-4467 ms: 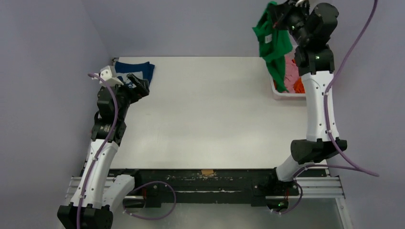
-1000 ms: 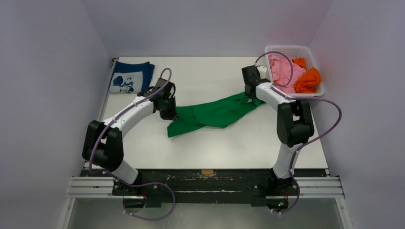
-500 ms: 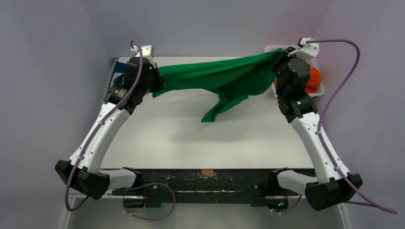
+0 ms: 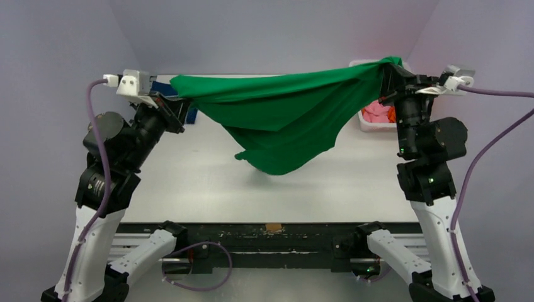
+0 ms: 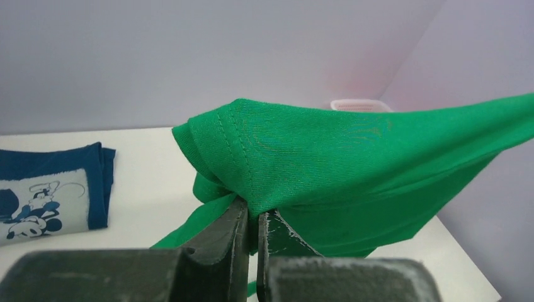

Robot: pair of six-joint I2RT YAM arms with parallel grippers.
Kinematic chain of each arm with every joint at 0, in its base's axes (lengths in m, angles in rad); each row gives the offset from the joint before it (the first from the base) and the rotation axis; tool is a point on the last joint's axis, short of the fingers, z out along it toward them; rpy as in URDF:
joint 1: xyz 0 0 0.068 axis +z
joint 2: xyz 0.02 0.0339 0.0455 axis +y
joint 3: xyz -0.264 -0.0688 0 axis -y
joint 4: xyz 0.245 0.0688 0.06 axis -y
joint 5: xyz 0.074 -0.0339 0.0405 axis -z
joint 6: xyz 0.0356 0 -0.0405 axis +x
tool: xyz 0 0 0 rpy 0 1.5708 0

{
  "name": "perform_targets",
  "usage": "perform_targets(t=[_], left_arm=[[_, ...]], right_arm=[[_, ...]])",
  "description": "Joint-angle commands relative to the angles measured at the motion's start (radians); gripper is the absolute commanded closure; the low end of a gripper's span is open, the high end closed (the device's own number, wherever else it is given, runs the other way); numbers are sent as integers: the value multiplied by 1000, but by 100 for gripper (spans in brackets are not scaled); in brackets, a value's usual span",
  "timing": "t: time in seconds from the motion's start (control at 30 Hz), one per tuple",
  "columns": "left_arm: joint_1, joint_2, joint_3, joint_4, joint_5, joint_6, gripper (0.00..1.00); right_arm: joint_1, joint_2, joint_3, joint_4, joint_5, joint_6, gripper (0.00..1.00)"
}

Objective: Fold and stack the t-shirts
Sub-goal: Flatten out the tshirt

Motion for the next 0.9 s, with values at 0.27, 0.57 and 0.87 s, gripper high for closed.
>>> perform_targets(t=[0.27, 0.57, 0.87], left_arm=[[7, -121, 11, -58, 53, -28, 100], [119, 371, 34, -311, 4, -146, 90], [272, 909, 298, -386, 171, -190, 0]], right_arm=[[-6, 7, 182, -121, -75, -28, 100], [-6, 503, 297, -304, 106, 17, 100], [-7, 1117, 564, -409, 107, 90, 14]])
